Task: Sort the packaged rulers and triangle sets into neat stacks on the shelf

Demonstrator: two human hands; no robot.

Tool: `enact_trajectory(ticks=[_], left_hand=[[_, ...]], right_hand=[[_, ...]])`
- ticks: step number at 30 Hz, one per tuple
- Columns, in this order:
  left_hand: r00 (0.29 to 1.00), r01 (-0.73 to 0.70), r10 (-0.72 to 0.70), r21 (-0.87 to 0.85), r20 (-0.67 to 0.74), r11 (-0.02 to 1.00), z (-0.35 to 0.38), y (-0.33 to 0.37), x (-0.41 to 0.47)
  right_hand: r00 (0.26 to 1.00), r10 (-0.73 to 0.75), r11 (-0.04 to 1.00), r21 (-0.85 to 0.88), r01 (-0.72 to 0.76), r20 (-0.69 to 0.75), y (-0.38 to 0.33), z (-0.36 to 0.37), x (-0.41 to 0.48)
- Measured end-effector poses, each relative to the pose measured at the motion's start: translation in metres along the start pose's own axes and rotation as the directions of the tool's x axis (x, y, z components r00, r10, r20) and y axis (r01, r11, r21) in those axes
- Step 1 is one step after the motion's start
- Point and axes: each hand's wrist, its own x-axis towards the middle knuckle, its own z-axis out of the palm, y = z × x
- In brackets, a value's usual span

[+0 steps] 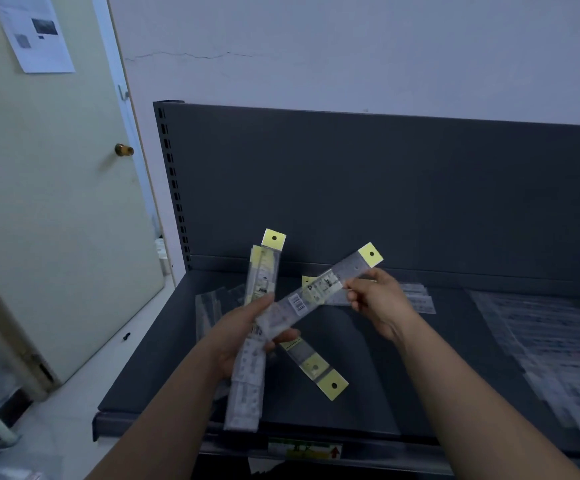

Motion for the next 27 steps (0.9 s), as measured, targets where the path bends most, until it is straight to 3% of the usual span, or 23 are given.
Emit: enact_trajectory(ticks=[5, 9, 11, 12, 13, 15, 17, 20, 22, 24, 27], left_hand=[[0.979, 0.147, -0.158, 0.090, 0.126, 0.985, -0.004, 0.003, -0.005], [0.996, 0.062, -0.069, 0.120, 0.060, 0.991, -0.004, 0.003, -0.005], [1.000, 0.025, -0.023, 0.114, -0.014, 0.993, -0.011, 0.003, -0.003], [0.998, 0.014, -0.008, 0.099, -0.061, 0.995, -0.016, 0.003, -0.002], [0.994, 0.003, 0.006, 0.078, -0.111, 0.997, -0.021, 0.004, -0.002], [0.977, -0.024, 0.034, 0.047, -0.210, 0.999, -0.031, 0.003, -0.001], [0.960, -0.033, 0.040, 0.031, -0.278, 0.999, -0.037, 0.001, 0.000], [0.950, -0.014, 0.018, 0.015, -0.311, 1.000, -0.039, -0.004, 0.000], [0.947, -0.017, 0.013, -0.009, -0.319, 1.000, -0.040, -0.006, 0.000], [0.946, -0.031, 0.021, -0.025, -0.324, 0.999, -0.042, -0.006, 0.001], [0.950, -0.052, 0.036, -0.044, -0.310, 0.998, -0.041, -0.006, 0.002]], right_hand=[[0.987, -0.010, 0.999, -0.035, 0.016, 0.160, -0.006, 0.019, 0.002], [0.963, -0.008, 0.977, -0.201, 0.065, 0.271, -0.002, 0.047, -0.003], [0.964, 0.026, 0.918, -0.388, 0.082, 0.263, 0.007, 0.052, -0.002], [0.966, 0.026, 0.804, -0.579, 0.132, 0.256, 0.010, 0.051, -0.001], [0.963, 0.033, 0.625, -0.757, 0.188, 0.267, 0.016, 0.050, -0.002], [0.954, 0.087, 0.311, -0.917, 0.248, 0.288, 0.027, 0.051, -0.008], [0.953, 0.119, 0.202, -0.946, 0.253, 0.280, 0.033, 0.054, -0.014], [0.953, 0.159, 0.221, -0.950, 0.221, 0.259, 0.033, 0.056, -0.016], [0.954, 0.190, 0.286, -0.943, 0.172, 0.231, 0.031, 0.051, -0.013], [0.968, 0.163, 0.422, -0.900, 0.109, 0.193, 0.030, 0.040, -0.008], [0.975, 0.121, 0.730, -0.682, 0.042, 0.189, 0.025, 0.020, -0.007]])
